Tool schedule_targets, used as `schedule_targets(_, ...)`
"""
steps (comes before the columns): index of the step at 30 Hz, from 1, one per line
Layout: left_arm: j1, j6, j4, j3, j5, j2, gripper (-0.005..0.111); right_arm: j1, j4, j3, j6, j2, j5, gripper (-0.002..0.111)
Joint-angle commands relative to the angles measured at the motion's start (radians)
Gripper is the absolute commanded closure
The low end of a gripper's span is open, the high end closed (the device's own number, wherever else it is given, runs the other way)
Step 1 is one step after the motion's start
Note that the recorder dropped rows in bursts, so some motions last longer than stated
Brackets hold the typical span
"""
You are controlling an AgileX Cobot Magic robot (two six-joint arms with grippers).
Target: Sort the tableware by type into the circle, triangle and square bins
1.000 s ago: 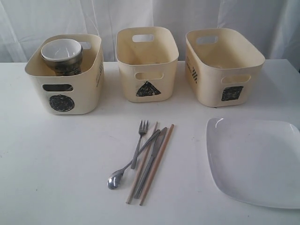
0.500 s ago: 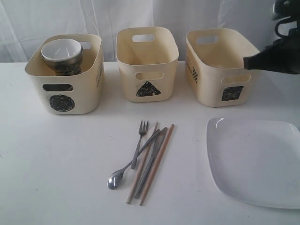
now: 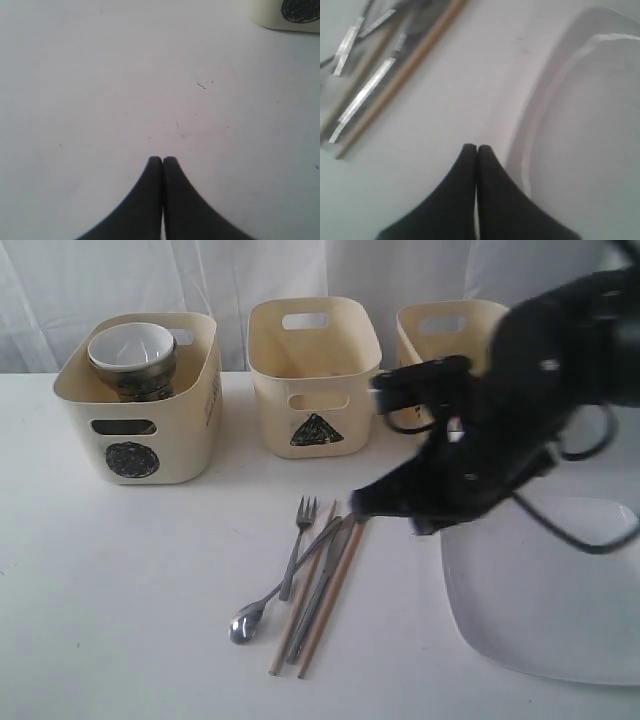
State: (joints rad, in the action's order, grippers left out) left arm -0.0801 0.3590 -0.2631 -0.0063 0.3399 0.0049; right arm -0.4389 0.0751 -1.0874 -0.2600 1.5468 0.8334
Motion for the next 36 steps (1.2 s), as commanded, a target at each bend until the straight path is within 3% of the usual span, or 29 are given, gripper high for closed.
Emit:
schedule_targets(1, 0.001, 0.002, 0.008, 0.006, 0.028, -0.005, 0.107, -0.139, -0.012, -0.282, -0.063, 0.266, 0.065, 0.108)
schedule_targets(4, 0.001, 0.002, 0.008, 0.006, 0.028, -0.005, 0.107, -0.142, -0.085, -0.415, -0.066, 0.355, 0.090, 0.108)
schedule_targets(10, 0.001, 0.002, 0.008, 0.006, 0.028, -0.005, 0.107, -0.151, -0.140, -0.438, 0.042, 0.387, 0.006, 0.106)
schedule_targets(13, 0.001, 0.002, 0.008, 0.006, 0.028, -0.005, 0.107, -0.159, -0.190, -0.438, 0.131, 0.404, -0.001, 0.096)
schedule_targets(19, 0.001, 0.002, 0.008, 0.006, 0.028, -0.005, 0.107, -0.159, -0.240, -0.438, 0.126, 0.466, 0.025, 0.062)
schedule_targets(21, 0.001, 0.002, 0.008, 0.006, 0.028, -0.005, 0.107, -0.159, -0.236, -0.438, 0.104, 0.485, 0.015, 0.056)
schedule_targets(26, 0.001, 0.002, 0.008, 0.006, 0.028, -0.005, 0.107, -0.159, -0.148, -0.438, -0.052, 0.538, -0.023, 0.056)
schedule_targets(36, 0.001, 0.002, 0.008, 0.006, 0.028, -0.005, 0.107, -0.159, -0.113, -0.438, -0.071, 0.575, -0.137, 0.056)
